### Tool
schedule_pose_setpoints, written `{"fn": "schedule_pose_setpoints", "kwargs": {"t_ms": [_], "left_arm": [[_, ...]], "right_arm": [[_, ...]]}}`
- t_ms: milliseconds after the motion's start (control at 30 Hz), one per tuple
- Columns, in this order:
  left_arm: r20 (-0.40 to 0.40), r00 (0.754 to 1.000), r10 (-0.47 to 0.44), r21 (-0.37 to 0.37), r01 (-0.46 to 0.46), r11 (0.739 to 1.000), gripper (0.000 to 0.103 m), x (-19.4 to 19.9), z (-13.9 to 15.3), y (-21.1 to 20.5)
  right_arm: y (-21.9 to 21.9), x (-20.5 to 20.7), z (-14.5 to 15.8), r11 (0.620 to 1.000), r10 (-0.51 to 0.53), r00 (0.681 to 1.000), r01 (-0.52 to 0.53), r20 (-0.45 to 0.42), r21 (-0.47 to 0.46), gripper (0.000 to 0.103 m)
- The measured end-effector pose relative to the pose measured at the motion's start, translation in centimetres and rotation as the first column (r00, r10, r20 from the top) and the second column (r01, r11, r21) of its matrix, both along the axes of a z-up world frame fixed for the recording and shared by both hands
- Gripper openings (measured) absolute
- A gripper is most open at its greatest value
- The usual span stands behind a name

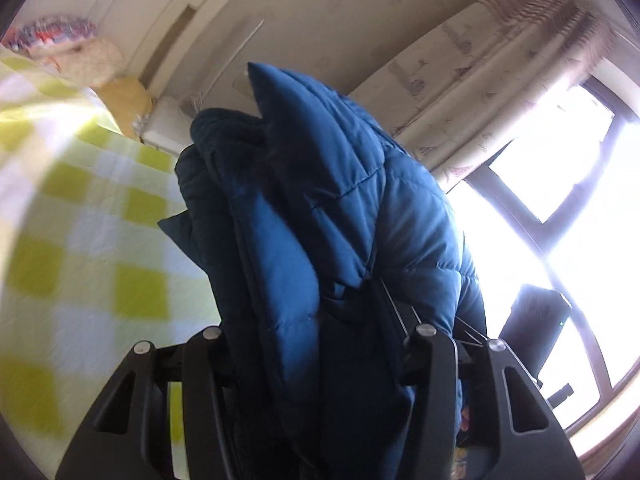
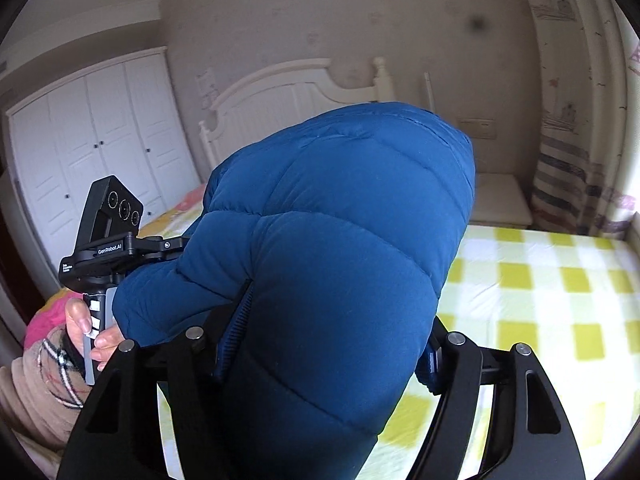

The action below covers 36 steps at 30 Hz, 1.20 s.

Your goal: Fold large clothes

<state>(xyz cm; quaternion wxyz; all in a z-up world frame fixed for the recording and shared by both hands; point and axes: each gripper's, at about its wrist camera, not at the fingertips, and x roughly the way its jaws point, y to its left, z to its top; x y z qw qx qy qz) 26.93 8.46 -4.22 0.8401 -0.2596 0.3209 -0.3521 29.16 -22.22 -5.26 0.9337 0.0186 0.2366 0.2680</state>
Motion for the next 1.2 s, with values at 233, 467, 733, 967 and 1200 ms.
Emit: {"fn": "schedule_pose_setpoints", "kwargs": {"t_ms": [233, 467, 733, 967, 1200], "left_arm": [[-0.196, 0.975, 0.1, 0.13, -0.075, 0.989, 0.086, 5.6, -8.6, -5.6], [0.009, 0.965, 0.262, 0.312, -0.252, 0.916, 0.087, -0.7, -3.7, -3.9], [0.54, 0.775, 0.328, 0.351, -0.561, 0.749, 0.101, -14.9, 8.3, -5.3], [0.725, 0.599, 0.341, 0.239, -0.683, 0.691, 0.101, -23.5, 13.5, -7.9], [0.587, 0.713, 0.384, 0.322, -0.641, 0.697, 0.101, -21.8, 9.5, -10.0]], "right_arm": [[-7.0, 9.4, -9.3, 0.982, -0.149, 0.923, 0.179, -0.354, 0.053, 0.091], [-5.1, 1.9, -4.2, 0.957, -0.29, 0.954, 0.289, -0.077, -0.024, 0.099], [3.2, -3.8, -7.7, 0.922, -0.064, 0.997, 0.038, -0.053, -0.386, 0.098], [-1.8, -14.2, 0.1, 0.978, -0.141, 0.968, 0.169, 0.206, -0.126, 0.099], [-2.9, -16.5, 3.2, 0.928, -0.351, 0.881, 0.372, 0.318, -0.004, 0.099]]}}
